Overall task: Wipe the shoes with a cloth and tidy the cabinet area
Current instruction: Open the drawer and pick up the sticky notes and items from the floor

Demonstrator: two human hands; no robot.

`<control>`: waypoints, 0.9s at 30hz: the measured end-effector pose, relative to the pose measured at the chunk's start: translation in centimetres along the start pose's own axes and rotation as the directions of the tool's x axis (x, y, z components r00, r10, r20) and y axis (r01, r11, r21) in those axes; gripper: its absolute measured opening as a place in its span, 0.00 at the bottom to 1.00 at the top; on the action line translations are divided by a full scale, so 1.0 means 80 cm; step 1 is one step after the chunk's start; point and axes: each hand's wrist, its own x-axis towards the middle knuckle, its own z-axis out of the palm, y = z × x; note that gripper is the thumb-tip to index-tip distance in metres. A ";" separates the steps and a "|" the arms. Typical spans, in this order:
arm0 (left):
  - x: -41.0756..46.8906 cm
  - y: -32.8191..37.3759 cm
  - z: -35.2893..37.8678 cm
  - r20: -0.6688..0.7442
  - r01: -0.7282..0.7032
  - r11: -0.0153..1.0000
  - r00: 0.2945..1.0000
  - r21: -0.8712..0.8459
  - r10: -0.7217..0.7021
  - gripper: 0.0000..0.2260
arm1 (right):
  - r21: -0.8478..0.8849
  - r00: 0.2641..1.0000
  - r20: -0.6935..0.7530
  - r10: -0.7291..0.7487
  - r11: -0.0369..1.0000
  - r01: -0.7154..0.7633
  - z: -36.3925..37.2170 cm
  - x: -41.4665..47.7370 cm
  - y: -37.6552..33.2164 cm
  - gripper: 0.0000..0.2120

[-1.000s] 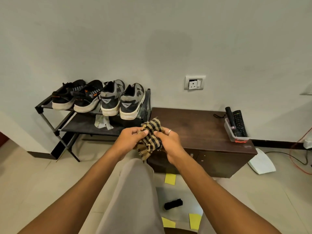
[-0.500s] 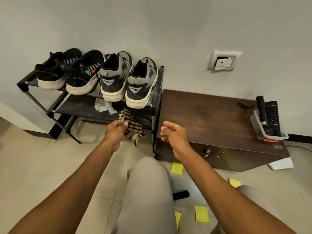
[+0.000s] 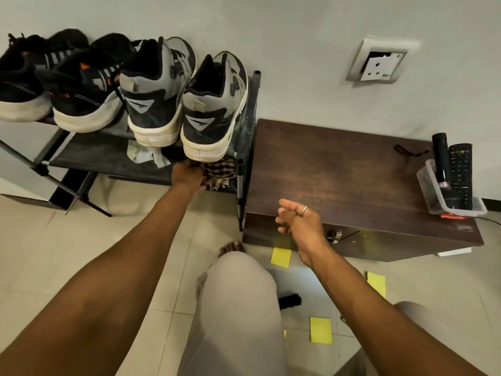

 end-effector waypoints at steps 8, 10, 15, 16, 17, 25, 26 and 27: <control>-0.033 0.005 -0.027 -0.092 -0.139 0.904 0.977 0.404 0.191 0.03 | 0.030 0.999 0.005 -0.035 0.999 0.034 -0.013 -0.009 -0.009 0.11; -0.052 0.001 -0.030 -0.071 -0.141 0.912 0.981 0.386 0.182 0.01 | 0.014 0.998 0.010 -0.058 0.998 0.058 -0.023 -0.017 -0.013 0.11; -0.134 0.007 -0.008 0.122 -0.187 0.871 0.982 0.455 0.148 0.07 | -0.101 0.995 -0.011 -0.101 0.990 0.099 -0.069 -0.033 -0.010 0.13; -0.155 0.010 0.001 0.164 -0.210 0.856 0.975 0.472 0.149 0.06 | -0.119 0.994 -0.023 -0.103 0.988 0.099 -0.084 -0.038 -0.008 0.12; -0.173 0.012 0.011 0.204 -0.235 0.846 0.967 0.478 0.153 0.05 | -0.136 0.994 -0.032 -0.103 0.986 0.098 -0.096 -0.041 -0.007 0.12; -0.275 -0.004 0.118 0.402 -0.355 0.797 0.902 0.489 0.155 0.04 | -0.235 0.989 -0.148 -0.026 0.972 -0.010 -0.173 -0.026 0.027 0.15; -0.278 -0.013 0.130 0.409 -0.343 0.802 0.902 0.489 0.137 0.04 | -0.249 0.987 -0.157 -0.017 0.968 -0.023 -0.177 -0.022 0.034 0.14; -0.280 -0.023 0.140 0.413 -0.327 0.806 0.903 0.493 0.114 0.04 | -0.257 0.987 -0.164 -0.005 0.966 -0.038 -0.180 -0.020 0.038 0.12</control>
